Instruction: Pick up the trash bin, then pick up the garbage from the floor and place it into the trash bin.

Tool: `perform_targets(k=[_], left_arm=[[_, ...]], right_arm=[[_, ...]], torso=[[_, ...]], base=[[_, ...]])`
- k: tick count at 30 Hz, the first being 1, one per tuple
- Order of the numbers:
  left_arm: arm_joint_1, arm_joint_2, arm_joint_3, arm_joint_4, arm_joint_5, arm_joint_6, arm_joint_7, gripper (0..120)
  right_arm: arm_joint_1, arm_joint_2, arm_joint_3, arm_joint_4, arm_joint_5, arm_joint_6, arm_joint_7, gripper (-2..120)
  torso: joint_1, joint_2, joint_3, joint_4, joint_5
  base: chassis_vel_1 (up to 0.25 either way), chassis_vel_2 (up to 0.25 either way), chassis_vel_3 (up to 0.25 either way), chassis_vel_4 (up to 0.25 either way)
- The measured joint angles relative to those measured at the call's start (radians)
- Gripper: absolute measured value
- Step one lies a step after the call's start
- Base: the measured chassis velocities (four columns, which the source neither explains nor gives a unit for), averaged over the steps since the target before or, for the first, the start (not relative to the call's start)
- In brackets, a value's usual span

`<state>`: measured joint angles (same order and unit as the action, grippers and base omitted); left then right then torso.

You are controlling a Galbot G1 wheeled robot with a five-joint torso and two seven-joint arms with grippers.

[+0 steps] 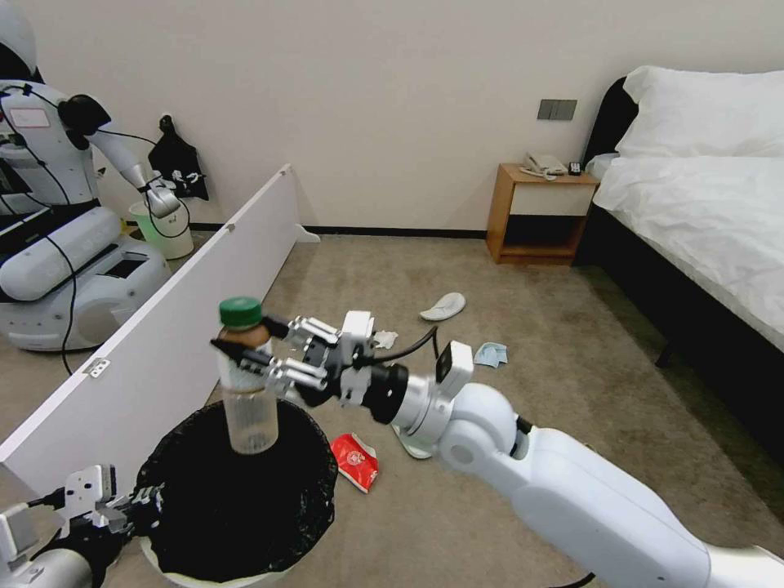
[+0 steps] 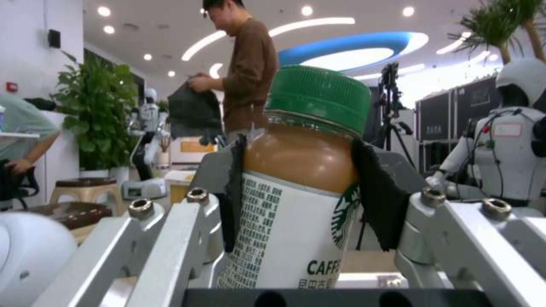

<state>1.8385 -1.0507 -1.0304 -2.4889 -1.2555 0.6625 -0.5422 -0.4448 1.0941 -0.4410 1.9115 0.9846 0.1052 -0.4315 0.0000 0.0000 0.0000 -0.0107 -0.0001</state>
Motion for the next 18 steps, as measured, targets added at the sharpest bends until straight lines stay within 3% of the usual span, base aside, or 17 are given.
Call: perform_targets(k=[18], left_arm=[[0.022, -0.001, -0.029, -0.011, -0.084, 0.002, -0.027, 3]], right_arm=[[-0.034, 0.009, -0.069, -0.074, -0.107, 0.047, -0.012, 42]], torso=[[0.0, 0.0, 0.0, 0.0, 0.0001]], base=[[0.0, 0.0, 0.0, 0.0]])
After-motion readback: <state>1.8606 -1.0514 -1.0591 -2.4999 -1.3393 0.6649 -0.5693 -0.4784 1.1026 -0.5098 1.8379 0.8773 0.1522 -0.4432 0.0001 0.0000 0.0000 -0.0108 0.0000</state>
